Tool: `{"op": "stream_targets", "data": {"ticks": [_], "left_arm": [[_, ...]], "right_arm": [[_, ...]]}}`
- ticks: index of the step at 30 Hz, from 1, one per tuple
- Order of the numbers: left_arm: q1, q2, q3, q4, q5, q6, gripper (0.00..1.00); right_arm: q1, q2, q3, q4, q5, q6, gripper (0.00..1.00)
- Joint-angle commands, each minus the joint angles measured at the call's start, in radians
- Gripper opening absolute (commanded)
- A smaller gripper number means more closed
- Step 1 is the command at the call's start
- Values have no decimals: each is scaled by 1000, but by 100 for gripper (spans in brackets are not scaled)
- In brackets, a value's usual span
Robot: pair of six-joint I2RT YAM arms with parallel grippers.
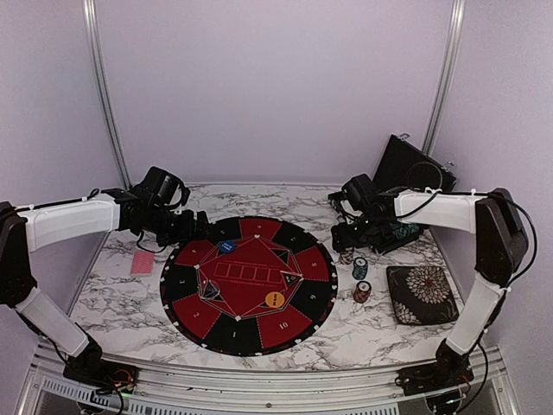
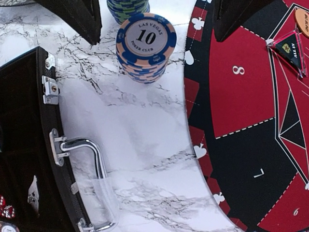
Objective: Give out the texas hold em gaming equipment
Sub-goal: Pick up the pile of poker chips from the pile of poker chips.
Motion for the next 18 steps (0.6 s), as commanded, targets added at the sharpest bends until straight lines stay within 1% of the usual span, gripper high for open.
{"op": "stream_targets", "data": {"ticks": [1, 8, 18], "left_arm": [[4, -7, 11, 5, 6, 3, 99], [4, -9, 8, 1, 2, 1, 99], [4, -5, 10, 0, 1, -2, 99]], "right_arm": [[-15, 39, 9, 38, -4, -4, 74], [-32, 60, -4, 57, -10, -3, 71], [-34, 79, -4, 67, -21, -4, 61]]}}
